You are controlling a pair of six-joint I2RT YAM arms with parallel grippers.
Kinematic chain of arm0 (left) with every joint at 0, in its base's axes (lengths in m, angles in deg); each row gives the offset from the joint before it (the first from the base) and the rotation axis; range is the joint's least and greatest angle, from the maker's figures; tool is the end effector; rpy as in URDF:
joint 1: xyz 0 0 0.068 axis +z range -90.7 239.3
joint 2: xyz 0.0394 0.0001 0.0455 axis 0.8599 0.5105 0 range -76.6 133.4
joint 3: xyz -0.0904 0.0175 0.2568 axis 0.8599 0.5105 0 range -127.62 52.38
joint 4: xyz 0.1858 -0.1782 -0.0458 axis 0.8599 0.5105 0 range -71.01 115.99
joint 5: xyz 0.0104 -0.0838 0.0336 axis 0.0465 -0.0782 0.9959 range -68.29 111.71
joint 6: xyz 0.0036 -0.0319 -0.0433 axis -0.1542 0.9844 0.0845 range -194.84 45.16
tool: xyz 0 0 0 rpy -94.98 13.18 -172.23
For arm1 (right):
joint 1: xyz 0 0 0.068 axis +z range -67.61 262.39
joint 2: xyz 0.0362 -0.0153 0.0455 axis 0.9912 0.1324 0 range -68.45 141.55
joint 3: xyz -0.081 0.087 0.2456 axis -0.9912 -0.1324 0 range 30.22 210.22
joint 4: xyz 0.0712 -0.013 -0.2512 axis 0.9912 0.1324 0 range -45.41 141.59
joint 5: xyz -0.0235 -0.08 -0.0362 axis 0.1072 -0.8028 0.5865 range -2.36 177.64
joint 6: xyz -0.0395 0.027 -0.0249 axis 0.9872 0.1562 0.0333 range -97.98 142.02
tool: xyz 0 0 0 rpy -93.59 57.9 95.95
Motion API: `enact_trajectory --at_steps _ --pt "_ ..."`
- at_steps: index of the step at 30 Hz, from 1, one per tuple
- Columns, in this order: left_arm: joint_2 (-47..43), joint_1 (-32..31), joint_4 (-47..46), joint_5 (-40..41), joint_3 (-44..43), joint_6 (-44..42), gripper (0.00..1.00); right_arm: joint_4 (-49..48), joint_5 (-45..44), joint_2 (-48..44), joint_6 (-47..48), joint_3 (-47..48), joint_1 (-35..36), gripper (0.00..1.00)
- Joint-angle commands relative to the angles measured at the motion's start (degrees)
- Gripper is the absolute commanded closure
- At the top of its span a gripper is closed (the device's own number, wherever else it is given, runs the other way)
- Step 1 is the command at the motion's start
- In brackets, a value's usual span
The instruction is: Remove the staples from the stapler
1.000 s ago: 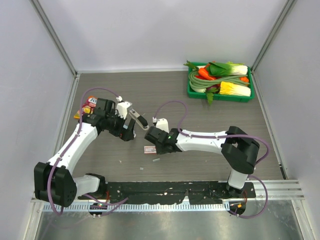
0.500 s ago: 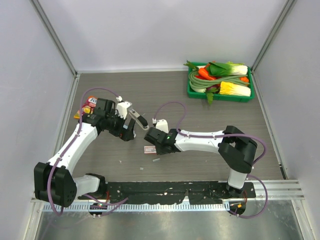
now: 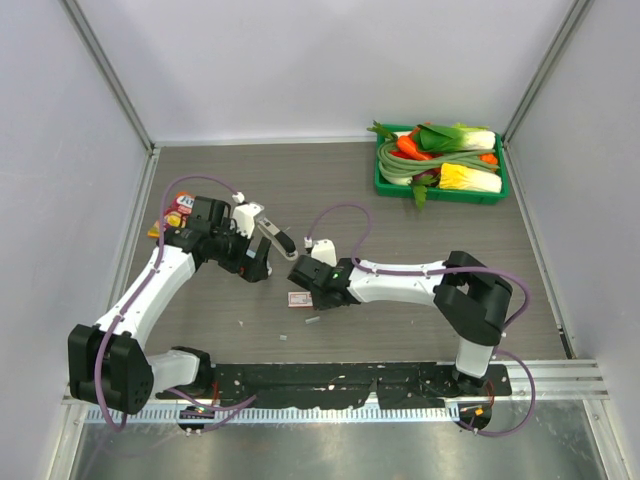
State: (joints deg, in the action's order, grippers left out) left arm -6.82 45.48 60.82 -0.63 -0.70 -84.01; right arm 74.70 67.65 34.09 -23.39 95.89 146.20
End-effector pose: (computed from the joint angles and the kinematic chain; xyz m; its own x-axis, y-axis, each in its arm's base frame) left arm 0.2265 -0.0696 0.2571 -0.7515 0.3367 -0.5673 0.5405 0.8074 -0.2368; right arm 0.1659 0.3098 0.1733 -0.8437 -0.1990 -0.4986 -0.2613 0.9636 0.0575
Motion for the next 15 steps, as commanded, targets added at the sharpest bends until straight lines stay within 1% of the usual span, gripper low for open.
enact_trajectory --at_steps 1,6,12,15 --pt "-0.43 0.29 -0.69 -2.08 -0.36 0.29 0.01 -1.02 -2.16 0.55 0.06 1.48 0.35 0.91" --pt "-0.43 0.38 -0.43 -1.91 -0.36 -0.15 0.01 -0.93 -2.60 0.55 0.23 1.57 0.35 0.88" --pt "-0.52 0.29 -0.69 -2.35 -0.18 0.12 0.01 -1.10 -3.13 0.29 0.23 1.57 0.26 0.88" --pt "-0.69 0.29 -0.60 -2.61 -0.18 0.03 0.01 -1.10 -3.13 0.38 0.32 1.57 0.26 0.83"
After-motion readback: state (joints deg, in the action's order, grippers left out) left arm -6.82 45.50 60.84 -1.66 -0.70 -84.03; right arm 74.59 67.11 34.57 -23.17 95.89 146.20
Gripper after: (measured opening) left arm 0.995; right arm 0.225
